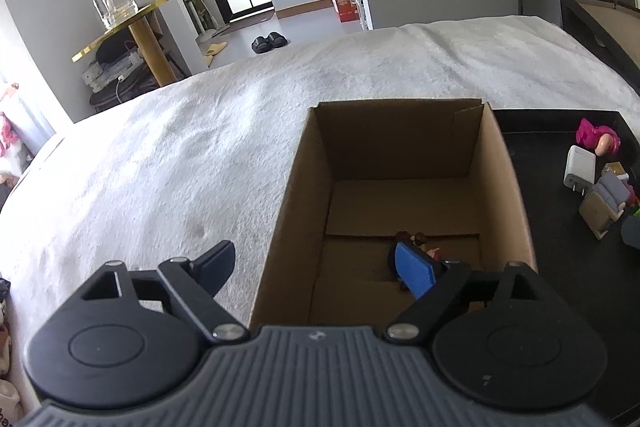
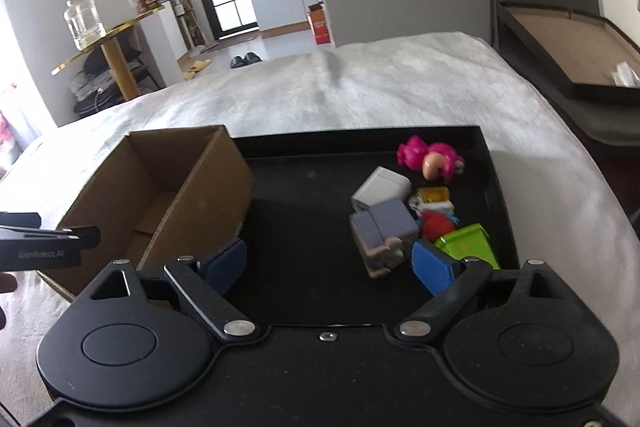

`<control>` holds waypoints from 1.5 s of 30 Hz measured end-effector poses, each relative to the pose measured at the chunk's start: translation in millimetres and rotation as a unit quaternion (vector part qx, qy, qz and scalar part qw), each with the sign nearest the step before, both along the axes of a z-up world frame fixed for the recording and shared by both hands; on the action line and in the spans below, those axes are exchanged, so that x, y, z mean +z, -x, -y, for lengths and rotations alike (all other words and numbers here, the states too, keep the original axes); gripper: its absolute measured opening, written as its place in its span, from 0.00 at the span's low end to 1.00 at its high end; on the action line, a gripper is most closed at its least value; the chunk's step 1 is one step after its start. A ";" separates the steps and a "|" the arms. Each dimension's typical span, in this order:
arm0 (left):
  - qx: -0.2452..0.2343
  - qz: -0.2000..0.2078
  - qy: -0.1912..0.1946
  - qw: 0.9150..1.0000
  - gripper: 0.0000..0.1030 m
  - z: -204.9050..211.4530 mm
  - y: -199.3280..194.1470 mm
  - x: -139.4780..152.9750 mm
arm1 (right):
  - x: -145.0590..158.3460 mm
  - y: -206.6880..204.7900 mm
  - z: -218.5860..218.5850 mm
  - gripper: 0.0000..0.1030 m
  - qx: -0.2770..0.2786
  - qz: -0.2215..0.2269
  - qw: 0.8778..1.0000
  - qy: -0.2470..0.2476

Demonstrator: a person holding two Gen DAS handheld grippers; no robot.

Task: Organize rigid objects
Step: 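Move the right gripper to the green hexagonal box and grasp it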

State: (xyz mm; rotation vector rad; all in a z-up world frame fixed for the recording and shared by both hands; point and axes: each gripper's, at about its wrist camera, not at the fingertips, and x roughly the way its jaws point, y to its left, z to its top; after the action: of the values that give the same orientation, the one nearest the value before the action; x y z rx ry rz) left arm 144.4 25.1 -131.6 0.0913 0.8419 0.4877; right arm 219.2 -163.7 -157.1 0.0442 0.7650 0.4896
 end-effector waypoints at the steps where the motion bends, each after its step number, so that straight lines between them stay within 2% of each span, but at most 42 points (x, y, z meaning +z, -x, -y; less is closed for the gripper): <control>1: 0.000 -0.001 -0.002 1.000 0.84 1.4 -1.2 -0.1 | -1.9 -0.2 2.3 0.87 -0.002 -0.002 1.000 0.001; 10: 0.001 -0.010 -0.016 1.000 0.84 7.7 -5.5 -2.1 | -13.8 -5.5 23.0 0.86 -0.033 0.006 0.999 0.024; 12: 0.003 -0.011 -0.015 1.000 0.84 8.0 -6.6 -3.7 | -18.4 -8.5 29.4 0.73 -0.037 0.003 0.999 0.024; 15: 0.006 -0.017 -0.015 1.000 0.84 8.1 -8.5 -6.5 | -26.9 -15.9 35.5 0.64 -0.048 -0.002 0.998 0.038; 22: 0.004 -0.020 -0.019 1.000 0.84 11.8 -10.5 -8.2 | -34.0 -28.2 44.2 0.62 -0.064 0.008 0.996 0.056; 27: 0.005 -0.021 -0.020 1.000 0.84 12.0 -9.5 -8.6 | -41.3 -29.6 40.1 0.47 -0.051 0.007 0.995 0.085; 34: 0.009 -0.020 -0.018 1.000 0.84 10.8 -8.7 -8.6 | -43.0 -21.1 32.0 0.46 -0.023 -0.004 0.995 0.097; 38: 0.009 -0.019 -0.016 1.000 0.84 10.0 -7.8 -8.9 | -43.4 -19.0 25.3 0.50 -0.012 -0.003 0.994 0.113; 41: 0.009 -0.019 -0.015 1.000 0.84 8.2 -7.3 -9.1 | -50.8 -22.5 22.3 0.51 -0.003 -0.030 0.994 0.109; 45: 0.014 -0.018 -0.012 1.000 0.84 5.0 -6.1 -10.6 | -51.5 -18.3 16.5 0.49 0.006 -0.014 0.992 0.127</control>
State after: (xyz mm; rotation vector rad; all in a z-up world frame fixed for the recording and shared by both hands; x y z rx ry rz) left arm 150.5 20.2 -142.2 0.1105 0.8729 0.5230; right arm 237.5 -180.3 -208.7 -0.1916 0.8499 0.4012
